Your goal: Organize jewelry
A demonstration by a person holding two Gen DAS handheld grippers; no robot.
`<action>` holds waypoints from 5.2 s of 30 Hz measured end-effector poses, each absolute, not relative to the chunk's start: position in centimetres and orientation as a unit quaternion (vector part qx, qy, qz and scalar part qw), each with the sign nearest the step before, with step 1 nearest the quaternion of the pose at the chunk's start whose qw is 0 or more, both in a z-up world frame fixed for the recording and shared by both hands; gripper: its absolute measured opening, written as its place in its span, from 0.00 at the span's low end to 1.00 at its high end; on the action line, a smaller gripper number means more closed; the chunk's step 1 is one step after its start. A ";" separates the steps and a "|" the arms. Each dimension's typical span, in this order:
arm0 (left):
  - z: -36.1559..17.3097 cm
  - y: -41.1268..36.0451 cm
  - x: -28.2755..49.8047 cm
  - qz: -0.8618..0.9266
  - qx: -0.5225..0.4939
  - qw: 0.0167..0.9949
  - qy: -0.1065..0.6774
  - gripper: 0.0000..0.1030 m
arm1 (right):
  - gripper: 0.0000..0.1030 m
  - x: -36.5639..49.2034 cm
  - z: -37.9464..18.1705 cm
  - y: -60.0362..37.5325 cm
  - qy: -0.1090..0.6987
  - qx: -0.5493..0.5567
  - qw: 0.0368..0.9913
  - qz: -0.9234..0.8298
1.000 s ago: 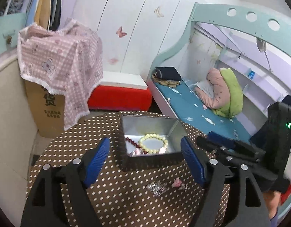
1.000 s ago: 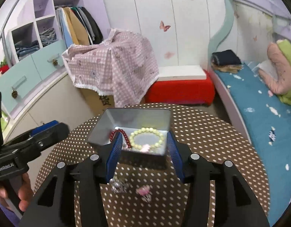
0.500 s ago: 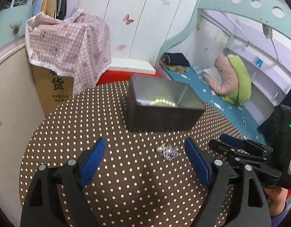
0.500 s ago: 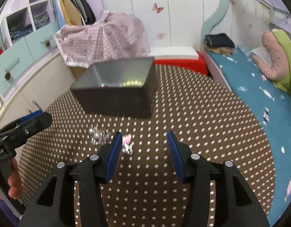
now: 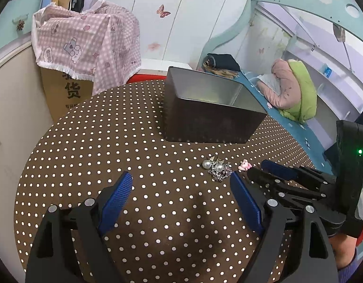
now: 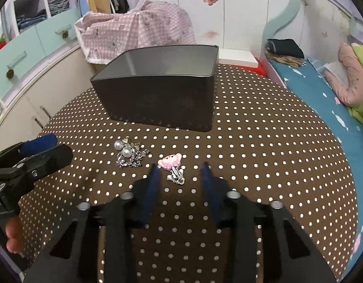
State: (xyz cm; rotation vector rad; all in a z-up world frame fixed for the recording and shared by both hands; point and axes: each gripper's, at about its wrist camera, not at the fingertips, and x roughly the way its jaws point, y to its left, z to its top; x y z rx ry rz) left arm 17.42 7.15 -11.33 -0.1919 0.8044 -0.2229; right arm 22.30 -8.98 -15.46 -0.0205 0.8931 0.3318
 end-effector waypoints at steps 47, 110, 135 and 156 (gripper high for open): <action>-13.3 1.9 22.0 -0.122 -0.047 0.896 0.425 0.09 | 0.13 21.0 -13.7 -15.2 0.410 0.084 0.889 0.185; -5.3 6.3 24.1 -0.159 -0.118 0.912 0.359 0.53 | 0.21 28.3 -8.5 -9.8 0.381 0.102 0.895 0.208; -9.1 9.7 19.4 -0.147 -0.146 0.900 0.385 0.57 | 0.12 23.6 -14.9 -4.0 0.443 -0.021 0.869 0.221; -9.9 9.3 18.9 -0.145 -0.148 0.894 0.397 0.57 | 0.30 23.2 -12.9 -5.1 0.446 -0.019 0.870 0.211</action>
